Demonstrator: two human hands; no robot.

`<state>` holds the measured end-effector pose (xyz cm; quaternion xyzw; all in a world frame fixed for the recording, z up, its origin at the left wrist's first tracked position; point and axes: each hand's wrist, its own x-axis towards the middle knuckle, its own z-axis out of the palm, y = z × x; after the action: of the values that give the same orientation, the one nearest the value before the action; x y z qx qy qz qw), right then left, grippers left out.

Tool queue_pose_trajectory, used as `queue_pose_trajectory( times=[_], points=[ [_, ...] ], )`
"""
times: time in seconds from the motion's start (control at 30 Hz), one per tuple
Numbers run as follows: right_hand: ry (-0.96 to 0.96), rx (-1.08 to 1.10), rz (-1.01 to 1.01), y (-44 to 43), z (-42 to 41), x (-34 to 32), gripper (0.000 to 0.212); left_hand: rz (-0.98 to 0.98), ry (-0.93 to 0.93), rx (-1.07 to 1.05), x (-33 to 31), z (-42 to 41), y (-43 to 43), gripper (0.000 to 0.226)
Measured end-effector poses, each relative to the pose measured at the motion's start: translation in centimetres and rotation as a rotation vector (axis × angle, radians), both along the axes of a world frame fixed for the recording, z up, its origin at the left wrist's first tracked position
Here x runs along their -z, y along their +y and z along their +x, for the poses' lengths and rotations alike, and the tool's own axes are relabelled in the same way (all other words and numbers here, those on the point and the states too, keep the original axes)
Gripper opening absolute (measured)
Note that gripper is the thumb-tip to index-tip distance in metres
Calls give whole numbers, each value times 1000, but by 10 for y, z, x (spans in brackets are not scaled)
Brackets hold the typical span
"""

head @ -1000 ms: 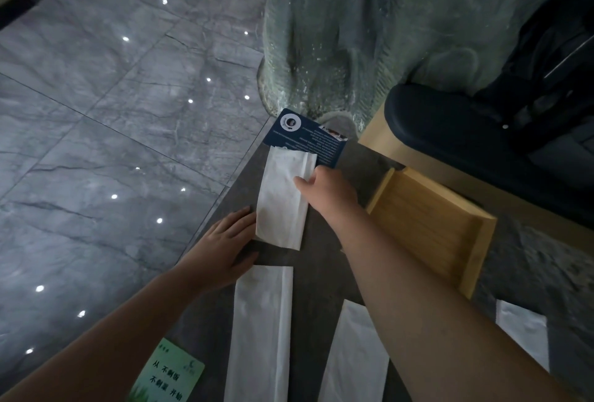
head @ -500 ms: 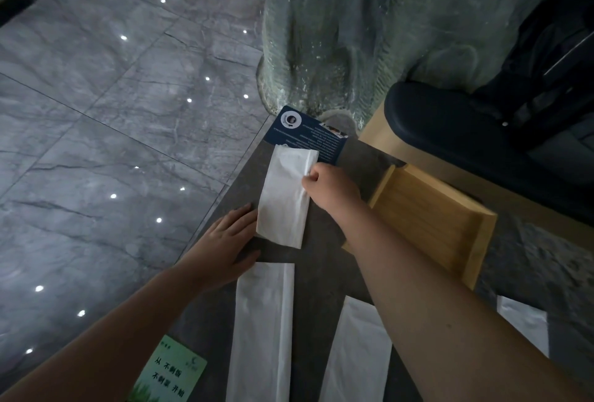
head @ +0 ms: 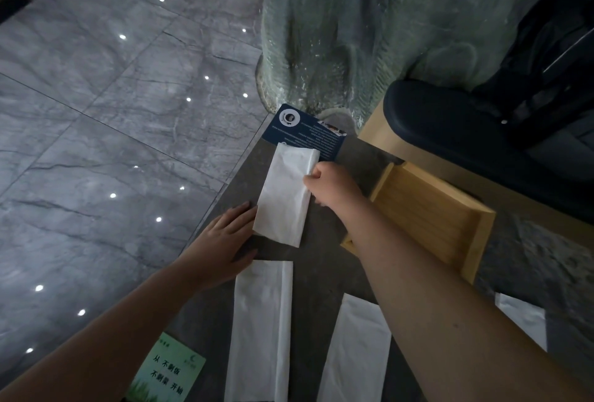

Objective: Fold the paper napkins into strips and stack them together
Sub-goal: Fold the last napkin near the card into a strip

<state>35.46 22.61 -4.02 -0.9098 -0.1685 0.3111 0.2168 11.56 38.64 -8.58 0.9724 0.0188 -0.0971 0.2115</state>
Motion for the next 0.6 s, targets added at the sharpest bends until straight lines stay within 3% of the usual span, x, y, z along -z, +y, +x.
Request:
queue_pose_trajectory(
  times=[0.23, 0.43, 0.6],
  points=[
    [-61, -52, -43, -1, -1, -2, 28, -40, -47, 29, -1, -2, 0, 68],
    [-95, -57, -36, -4, -2, 4, 27, -132, -213, -226, -31, -9, -8, 55],
    [-66, -33, -27, -3, -5, -1, 30, -39, -104, 129, -34, 8, -62, 51]
  ],
)
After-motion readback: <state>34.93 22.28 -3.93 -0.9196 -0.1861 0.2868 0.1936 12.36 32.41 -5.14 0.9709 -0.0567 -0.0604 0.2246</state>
